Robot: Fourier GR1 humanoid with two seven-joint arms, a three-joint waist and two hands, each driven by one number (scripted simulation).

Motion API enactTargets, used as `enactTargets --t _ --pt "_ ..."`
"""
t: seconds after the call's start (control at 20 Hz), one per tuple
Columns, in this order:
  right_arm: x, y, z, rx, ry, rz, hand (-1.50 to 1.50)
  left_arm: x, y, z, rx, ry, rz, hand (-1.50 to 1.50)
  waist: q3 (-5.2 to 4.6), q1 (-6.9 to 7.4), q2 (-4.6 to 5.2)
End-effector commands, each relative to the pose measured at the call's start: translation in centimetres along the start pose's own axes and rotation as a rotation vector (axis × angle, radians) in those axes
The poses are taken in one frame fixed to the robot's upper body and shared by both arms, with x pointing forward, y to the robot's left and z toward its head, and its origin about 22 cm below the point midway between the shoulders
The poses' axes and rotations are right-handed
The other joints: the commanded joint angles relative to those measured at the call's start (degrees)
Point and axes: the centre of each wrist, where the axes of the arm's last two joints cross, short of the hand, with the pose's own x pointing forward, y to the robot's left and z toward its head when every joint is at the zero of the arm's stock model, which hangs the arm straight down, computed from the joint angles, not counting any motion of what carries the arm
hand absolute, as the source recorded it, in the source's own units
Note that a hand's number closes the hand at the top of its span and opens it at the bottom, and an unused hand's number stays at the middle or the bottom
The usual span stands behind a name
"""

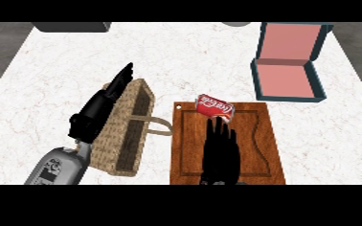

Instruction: Pick the eggplant from the cutting board and place it in the cardboard box

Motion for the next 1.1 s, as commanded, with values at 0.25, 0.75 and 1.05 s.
enactTargets --t 0.25,0.75,1.05 --pt "-1.1 1.4 -1.2 0.015 0.155 0.078 -1.50 -0.7 -0.5 -1.0 -0.004 0.032 0.003 0.00 -0.07 -0.33 0.20" --pt "-1.2 1.3 -2.8 -0.001 0.129 0.124 1.50 -2.2 -2.0 1.3 0.002 0.015 -0.009 0.00 -0.07 0.05 0.15" --pt "-9.8 -3.2 -3.8 -0.076 -0.369 0.138 1.50 -1.0 -0.5 0.4 0.018 0.031 -0.014 0.00 0.05 -0.54 0.05"
